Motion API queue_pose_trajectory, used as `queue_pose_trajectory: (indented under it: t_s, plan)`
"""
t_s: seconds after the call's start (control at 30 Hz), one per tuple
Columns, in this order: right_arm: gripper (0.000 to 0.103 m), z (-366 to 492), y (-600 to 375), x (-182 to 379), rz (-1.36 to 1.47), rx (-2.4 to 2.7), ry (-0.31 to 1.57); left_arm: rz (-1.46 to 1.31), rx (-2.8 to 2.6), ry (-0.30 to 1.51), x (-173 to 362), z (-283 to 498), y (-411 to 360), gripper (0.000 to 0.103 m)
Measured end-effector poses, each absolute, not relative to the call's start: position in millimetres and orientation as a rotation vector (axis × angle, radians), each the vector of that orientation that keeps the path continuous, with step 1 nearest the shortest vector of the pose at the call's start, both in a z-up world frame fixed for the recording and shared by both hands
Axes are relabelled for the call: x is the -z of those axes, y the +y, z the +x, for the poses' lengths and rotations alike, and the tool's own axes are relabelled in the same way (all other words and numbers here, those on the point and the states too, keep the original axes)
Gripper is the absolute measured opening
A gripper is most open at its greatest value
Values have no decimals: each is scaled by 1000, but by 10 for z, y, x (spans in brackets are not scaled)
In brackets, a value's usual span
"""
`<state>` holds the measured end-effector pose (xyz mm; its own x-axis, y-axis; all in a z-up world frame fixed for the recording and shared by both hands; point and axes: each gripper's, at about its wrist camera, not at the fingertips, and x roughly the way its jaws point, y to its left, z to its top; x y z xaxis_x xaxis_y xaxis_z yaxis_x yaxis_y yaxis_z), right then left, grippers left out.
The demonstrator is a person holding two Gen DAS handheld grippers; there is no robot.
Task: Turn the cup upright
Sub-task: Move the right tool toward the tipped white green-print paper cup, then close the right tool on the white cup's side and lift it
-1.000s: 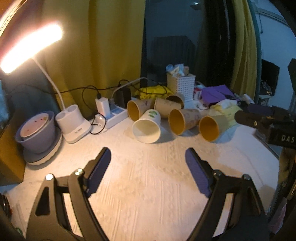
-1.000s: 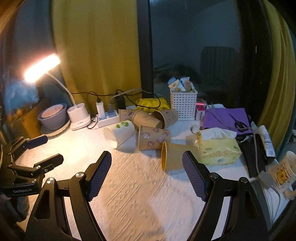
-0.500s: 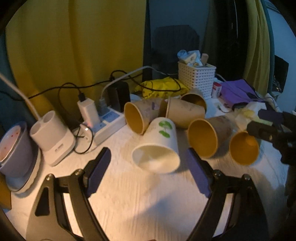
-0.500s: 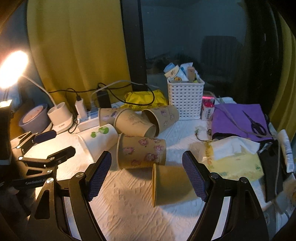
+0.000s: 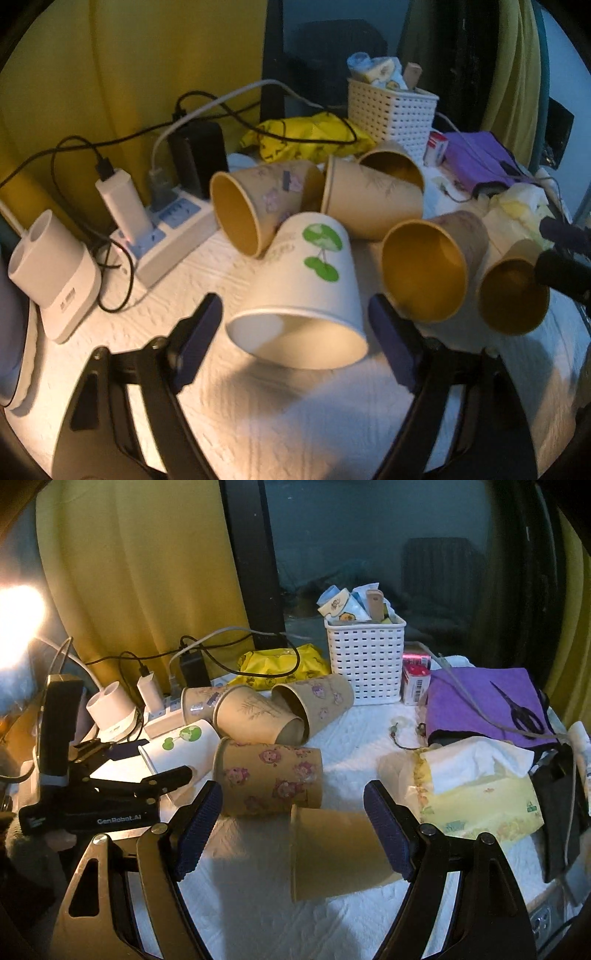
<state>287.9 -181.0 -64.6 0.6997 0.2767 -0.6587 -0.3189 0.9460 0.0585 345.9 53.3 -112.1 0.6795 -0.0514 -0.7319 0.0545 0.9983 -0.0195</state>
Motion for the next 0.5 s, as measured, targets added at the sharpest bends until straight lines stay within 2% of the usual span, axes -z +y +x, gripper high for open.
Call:
queue_pose_trajectory:
  t_s: [0.2, 0.5]
  plan:
    - [82, 2708, -1788, 575, -64, -334, 722, -33, 107, 822, 1032, 3272, 542, 69]
    - [82, 2256, -1787, 427, -70, -312, 704, -62, 204, 775, 711, 2484, 477, 69]
